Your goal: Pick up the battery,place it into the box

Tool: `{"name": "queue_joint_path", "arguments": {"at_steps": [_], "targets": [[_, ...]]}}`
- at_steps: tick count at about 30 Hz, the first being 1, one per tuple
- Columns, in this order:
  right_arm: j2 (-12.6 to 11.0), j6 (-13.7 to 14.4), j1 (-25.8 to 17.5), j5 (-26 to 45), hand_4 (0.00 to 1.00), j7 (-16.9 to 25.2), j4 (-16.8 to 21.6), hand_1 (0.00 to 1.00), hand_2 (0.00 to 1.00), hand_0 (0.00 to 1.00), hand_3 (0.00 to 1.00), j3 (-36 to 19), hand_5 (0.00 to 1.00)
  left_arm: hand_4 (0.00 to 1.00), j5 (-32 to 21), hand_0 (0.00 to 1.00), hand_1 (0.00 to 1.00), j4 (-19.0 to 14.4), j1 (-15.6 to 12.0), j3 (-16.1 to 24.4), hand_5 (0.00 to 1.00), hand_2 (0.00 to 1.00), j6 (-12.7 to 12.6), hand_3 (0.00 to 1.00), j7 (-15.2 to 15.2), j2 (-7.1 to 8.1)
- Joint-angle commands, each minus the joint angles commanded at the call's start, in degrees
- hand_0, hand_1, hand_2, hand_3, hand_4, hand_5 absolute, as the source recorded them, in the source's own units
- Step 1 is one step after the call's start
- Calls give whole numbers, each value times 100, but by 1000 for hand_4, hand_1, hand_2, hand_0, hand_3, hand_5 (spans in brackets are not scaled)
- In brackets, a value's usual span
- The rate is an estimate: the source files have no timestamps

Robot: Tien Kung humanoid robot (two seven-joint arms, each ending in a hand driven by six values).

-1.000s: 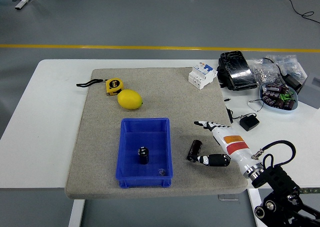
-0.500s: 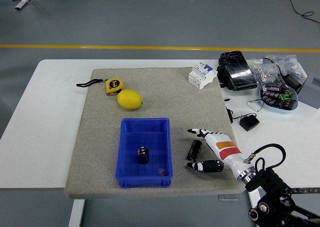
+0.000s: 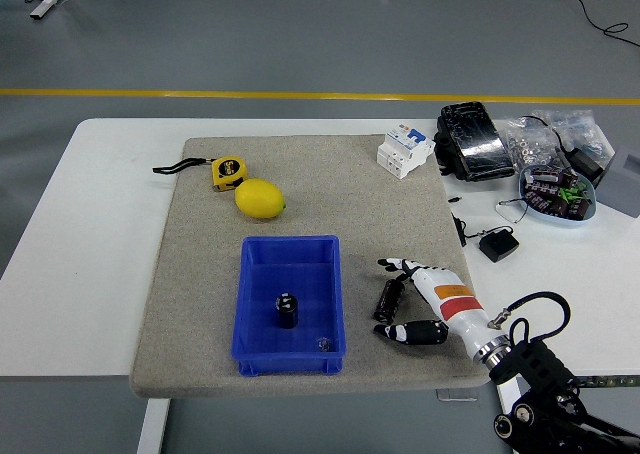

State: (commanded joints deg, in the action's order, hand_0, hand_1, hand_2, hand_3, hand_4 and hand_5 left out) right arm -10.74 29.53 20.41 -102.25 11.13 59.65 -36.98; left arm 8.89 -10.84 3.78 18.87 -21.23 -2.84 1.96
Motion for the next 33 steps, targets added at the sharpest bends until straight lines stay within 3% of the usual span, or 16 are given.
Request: {"name": "queue_joint_path", "arguments": {"at_steps": [5, 6, 11, 12, 33], "targets": [[15, 98, 27, 88, 956, 60, -64, 587, 728, 546, 816, 36, 230, 638, 32, 610, 617, -2, -1, 13, 618, 699, 2, 589, -12, 0], [18, 105, 29, 109, 884, 71, -71, 540, 679, 495, 790, 40, 190, 638, 33, 610, 617, -2, -2, 13, 618, 699, 1, 589, -12, -1], [33, 135, 36, 281, 884, 158, -149, 540, 679, 495, 790, 68, 190, 638, 24, 610, 617, -5, -6, 5, 618, 699, 1, 589, -12, -1], [34, 139, 37, 294, 834, 168, -158, 521, 638, 486, 787, 75, 161, 637, 25, 610, 617, -6, -6, 3, 618, 700, 3, 589, -14, 0], [32, 208, 77, 320, 781, 215, -115, 490, 600, 446, 750, 45, 138, 636, 71, 610, 616, -9, -13, 13, 617, 699, 21, 589, -30, 9]]}}
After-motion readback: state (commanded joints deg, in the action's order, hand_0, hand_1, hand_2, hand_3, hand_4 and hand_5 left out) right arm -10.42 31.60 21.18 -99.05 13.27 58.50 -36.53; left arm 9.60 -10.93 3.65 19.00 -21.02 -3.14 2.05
